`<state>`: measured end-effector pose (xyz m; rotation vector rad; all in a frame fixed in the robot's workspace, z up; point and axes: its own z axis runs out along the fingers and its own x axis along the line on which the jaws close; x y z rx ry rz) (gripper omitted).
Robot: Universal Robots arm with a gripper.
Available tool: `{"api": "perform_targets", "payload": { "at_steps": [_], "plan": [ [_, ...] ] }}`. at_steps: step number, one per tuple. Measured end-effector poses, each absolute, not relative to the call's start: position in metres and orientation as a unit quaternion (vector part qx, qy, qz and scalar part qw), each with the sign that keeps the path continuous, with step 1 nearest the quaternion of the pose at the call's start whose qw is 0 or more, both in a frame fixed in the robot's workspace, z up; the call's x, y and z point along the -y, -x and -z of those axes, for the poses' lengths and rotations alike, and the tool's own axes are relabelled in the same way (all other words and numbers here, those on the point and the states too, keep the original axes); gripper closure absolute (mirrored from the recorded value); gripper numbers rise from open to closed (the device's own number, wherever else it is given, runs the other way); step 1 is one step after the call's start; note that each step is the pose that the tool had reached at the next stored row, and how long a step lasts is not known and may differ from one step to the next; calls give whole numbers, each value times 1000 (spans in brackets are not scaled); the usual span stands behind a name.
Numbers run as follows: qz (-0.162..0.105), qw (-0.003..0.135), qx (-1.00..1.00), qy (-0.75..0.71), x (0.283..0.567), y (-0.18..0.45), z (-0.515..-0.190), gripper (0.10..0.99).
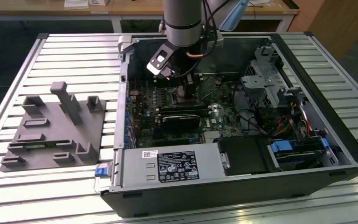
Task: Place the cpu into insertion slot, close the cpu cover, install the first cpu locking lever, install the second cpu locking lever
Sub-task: 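Place the cpu into insertion slot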
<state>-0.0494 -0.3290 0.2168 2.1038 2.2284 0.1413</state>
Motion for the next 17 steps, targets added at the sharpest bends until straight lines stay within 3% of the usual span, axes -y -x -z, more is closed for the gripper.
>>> {"api": "perform_targets", "payload": {
  "at_steps": [17],
  "plan": [
    [-45,38,-706,-706,326,50,-199,545]
  ]
}}
